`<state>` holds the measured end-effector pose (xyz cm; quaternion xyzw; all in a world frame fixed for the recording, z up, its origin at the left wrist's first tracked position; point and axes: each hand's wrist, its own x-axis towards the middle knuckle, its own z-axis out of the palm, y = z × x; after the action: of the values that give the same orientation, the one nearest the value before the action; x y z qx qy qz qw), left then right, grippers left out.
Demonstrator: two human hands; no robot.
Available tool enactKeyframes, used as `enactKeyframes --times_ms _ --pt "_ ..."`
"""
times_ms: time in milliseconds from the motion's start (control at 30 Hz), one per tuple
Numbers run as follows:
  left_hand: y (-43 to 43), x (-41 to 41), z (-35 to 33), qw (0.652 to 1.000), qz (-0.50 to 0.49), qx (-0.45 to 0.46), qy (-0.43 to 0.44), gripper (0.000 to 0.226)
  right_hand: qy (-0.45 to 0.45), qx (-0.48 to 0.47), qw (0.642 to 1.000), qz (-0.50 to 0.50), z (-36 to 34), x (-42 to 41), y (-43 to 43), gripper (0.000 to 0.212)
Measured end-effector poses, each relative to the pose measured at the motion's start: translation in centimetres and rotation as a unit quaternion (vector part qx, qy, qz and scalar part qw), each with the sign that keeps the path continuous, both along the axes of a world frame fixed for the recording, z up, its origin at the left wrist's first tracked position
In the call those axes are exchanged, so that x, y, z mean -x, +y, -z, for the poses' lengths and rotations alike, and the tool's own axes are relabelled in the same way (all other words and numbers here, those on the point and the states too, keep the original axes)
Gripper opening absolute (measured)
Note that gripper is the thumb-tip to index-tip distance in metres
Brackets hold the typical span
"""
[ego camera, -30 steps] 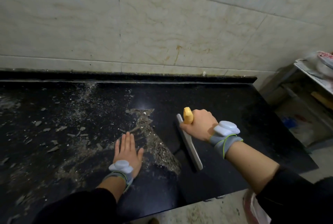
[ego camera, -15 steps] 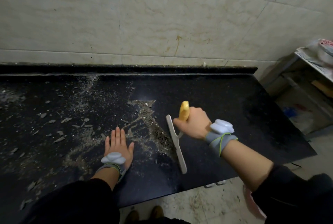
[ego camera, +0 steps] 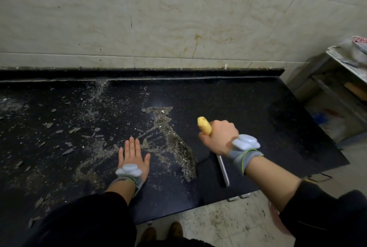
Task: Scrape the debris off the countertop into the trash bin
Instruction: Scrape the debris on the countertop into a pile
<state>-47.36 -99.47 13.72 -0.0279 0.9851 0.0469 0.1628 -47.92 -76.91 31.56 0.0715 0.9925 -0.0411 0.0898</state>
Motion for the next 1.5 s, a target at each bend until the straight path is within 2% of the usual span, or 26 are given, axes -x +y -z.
enactKeyframes --times_ms 233,333,533,767,1033,1167,1300,1500 --pt "0.0 0.1 0.1 1.0 -0.001 -0.003 0.004 0.069 0.007 0.044 0.995 -0.09 0.1 -1.1 -6.0 0.035" --pt "0.0 0.1 0.2 1.0 -0.004 -0.001 0.012 0.069 0.009 0.077 0.994 -0.077 0.0 -1.0 -7.1 0.043" --pt "-0.1 0.0 0.1 1.0 0.0 -0.005 0.019 0.069 0.012 0.13 0.991 -0.002 -1.4 -0.1 -6.7 0.038" --pt "-0.3 0.0 -0.2 1.0 0.008 -0.007 0.017 0.07 -0.005 0.076 0.996 0.041 -1.7 2.3 -4.3 0.036" --pt "-0.5 0.1 -0.1 1.0 0.015 -0.006 0.019 0.071 -0.007 0.073 0.995 -0.069 -0.8 2.1 -7.9 0.03" --pt "-0.5 0.2 -0.4 1.0 0.025 0.001 0.005 0.072 -0.031 0.102 0.993 -0.055 -1.3 3.6 -7.4 0.04" --pt "-1.5 0.9 -0.8 0.998 0.058 -0.031 -0.018 0.073 0.005 0.105 0.994 -0.032 -1.7 6.5 -5.5 0.05" --pt "-3.8 2.1 -1.4 0.998 0.026 -0.051 0.006 0.075 0.017 0.05 0.998 -0.034 -2.4 10.4 -4.1 0.038"
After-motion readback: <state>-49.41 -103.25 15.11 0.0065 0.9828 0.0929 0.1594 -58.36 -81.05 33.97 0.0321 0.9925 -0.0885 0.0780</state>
